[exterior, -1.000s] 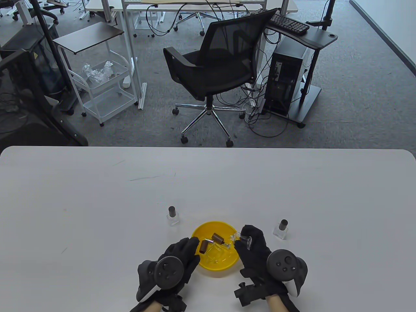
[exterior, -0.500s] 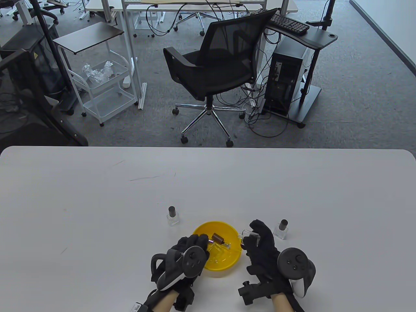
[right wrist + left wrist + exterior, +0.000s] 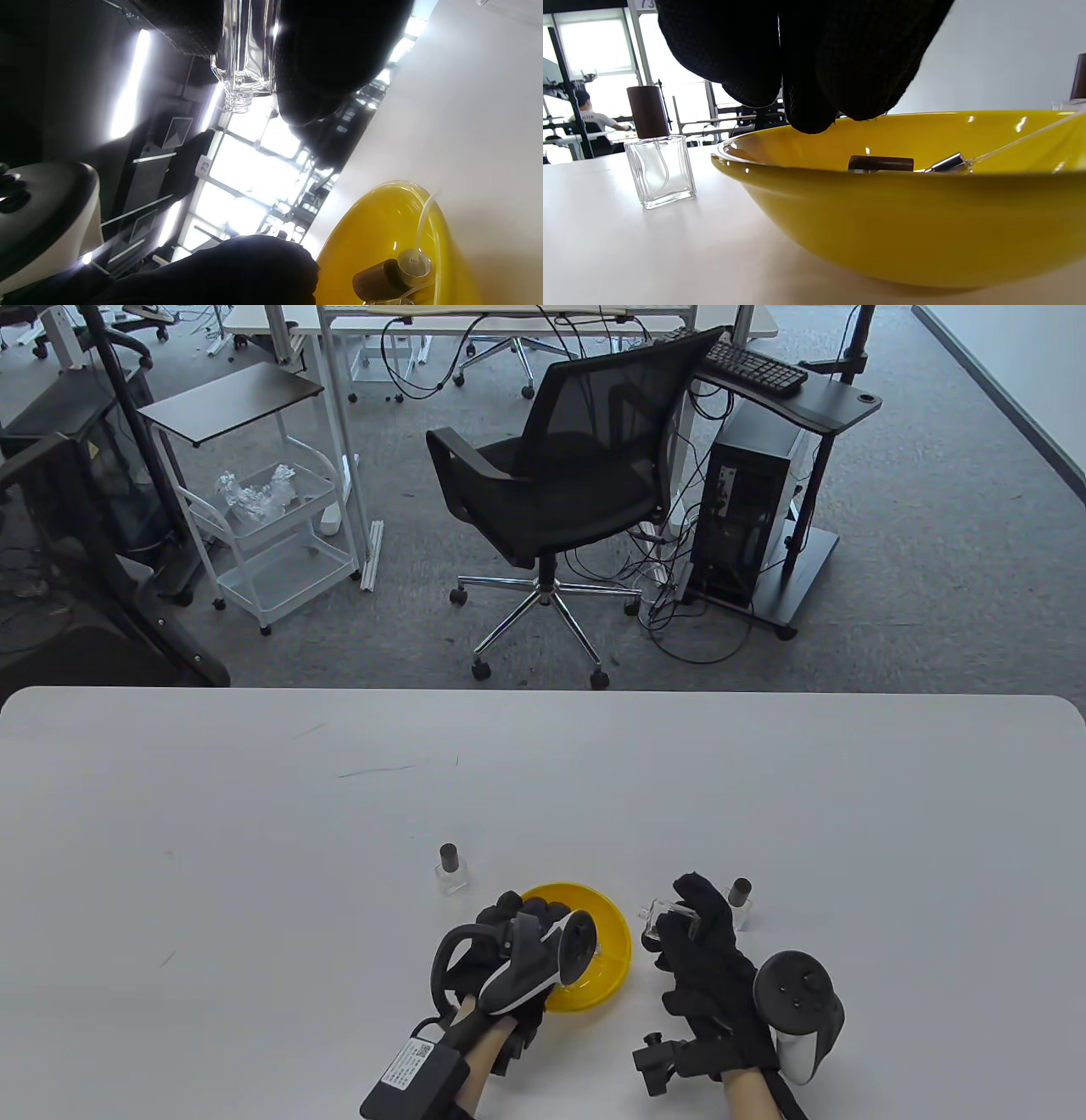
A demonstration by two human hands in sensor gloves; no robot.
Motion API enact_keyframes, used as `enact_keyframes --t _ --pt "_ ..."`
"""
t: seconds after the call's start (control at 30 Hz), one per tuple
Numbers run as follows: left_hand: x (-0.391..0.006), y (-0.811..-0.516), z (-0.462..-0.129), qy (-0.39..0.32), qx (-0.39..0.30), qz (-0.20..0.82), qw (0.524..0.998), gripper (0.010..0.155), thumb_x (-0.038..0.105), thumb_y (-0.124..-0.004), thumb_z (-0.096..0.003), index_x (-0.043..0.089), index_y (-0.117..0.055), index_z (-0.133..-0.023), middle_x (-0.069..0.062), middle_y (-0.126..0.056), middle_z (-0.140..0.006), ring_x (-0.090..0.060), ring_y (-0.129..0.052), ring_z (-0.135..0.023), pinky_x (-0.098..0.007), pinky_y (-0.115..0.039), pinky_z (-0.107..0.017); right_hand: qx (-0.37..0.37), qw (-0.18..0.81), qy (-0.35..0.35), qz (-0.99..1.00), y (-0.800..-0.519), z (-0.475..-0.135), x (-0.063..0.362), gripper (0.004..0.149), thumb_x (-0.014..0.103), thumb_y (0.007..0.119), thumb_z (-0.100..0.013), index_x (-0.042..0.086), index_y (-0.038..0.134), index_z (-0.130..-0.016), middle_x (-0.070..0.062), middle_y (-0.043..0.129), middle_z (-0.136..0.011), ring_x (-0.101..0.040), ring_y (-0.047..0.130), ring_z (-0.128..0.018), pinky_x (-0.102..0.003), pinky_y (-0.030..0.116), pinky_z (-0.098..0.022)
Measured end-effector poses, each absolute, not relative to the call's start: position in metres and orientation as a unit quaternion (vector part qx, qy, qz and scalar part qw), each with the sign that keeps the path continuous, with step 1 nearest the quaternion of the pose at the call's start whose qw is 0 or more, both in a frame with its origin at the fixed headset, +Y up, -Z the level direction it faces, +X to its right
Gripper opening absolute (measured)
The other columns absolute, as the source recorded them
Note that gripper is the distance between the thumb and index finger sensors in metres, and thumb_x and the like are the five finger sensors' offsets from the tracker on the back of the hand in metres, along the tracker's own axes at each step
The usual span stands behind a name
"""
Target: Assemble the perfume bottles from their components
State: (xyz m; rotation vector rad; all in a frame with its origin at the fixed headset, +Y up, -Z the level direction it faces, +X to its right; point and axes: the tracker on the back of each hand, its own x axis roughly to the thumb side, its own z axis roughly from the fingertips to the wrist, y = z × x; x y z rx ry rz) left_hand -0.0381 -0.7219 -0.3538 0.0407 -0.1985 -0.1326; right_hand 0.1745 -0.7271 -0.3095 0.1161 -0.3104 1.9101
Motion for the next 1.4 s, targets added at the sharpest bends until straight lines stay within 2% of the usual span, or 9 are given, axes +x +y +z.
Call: enact_keyframes --t 0.23,0.5,0.73,0.93,1.4 --pt "-0.032 -0.736 -0.364 -0.099 0.031 -0.125 0.987 0.044 0.036 -0.089 -0.0463 0.04 -0.085 -0.09 0.008 -0.095 -0.09 -0.024 -0.08 -0.088 -0.04 -0.071 -0.068 0.053 0.576 -0.13 0.805 -0.726 -0.309 0.175 0.057 0.029 0.068 -0.064 0.009 0.041 -0.109 -0.02 0.066 -0.092 -0.036 0.093 -0.066 -0.04 0.083 -0.044" --pt "-0.028 -0.748 -0.358 -0.121 0.055 -0.155 0.979 0.044 0.038 -0.089 -0.046 0.039 -0.085 -0.09 0.008 -0.095 -0.088 -0.023 -0.079 -0.086 -0.04 -0.07 -0.068 0.053 0.581 -0.126 0.802 -0.726 -0.309 0.174 0.057 0.03 0.068 -0.063 0.007 0.042 -0.109 -0.02 0.067 -0.091 -0.036 0.093 -0.065 -0.04 0.083 -0.044" --pt "-0.024 -0.755 -0.353 -0.139 0.047 -0.17 0.974 0.053 0.041 -0.09 -0.0439 0.033 -0.078 -0.095 0.005 -0.093 -0.092 -0.024 -0.08 -0.086 -0.041 -0.071 -0.068 0.053 0.581 -0.125 0.803 -0.726 -0.309 0.174 0.057 0.03 0.068 -0.063 0.006 0.043 -0.108 -0.02 0.067 -0.091 -0.036 0.093 -0.065 -0.04 0.083 -0.044" --pt "-0.026 -0.756 -0.354 -0.144 0.031 -0.161 0.976 0.046 0.039 -0.089 -0.0456 0.035 -0.085 -0.091 0.005 -0.095 -0.091 -0.023 -0.081 -0.086 -0.041 -0.071 -0.067 0.046 0.581 -0.125 0.803 -0.727 -0.309 0.175 0.057 0.03 0.068 -0.063 0.006 0.043 -0.108 -0.02 0.068 -0.091 -0.037 0.094 -0.065 -0.04 0.083 -0.043" --pt "-0.025 -0.757 -0.356 -0.144 -0.005 -0.16 0.977 0.044 0.039 -0.086 -0.0482 0.039 -0.083 -0.092 0.007 -0.09 -0.094 -0.023 -0.075 -0.09 -0.043 -0.066 -0.072 0.042 0.582 -0.119 0.803 -0.728 -0.31 0.175 0.057 0.03 0.069 -0.063 0.005 0.044 -0.108 -0.02 0.068 -0.091 -0.037 0.094 -0.064 -0.04 0.083 -0.043"
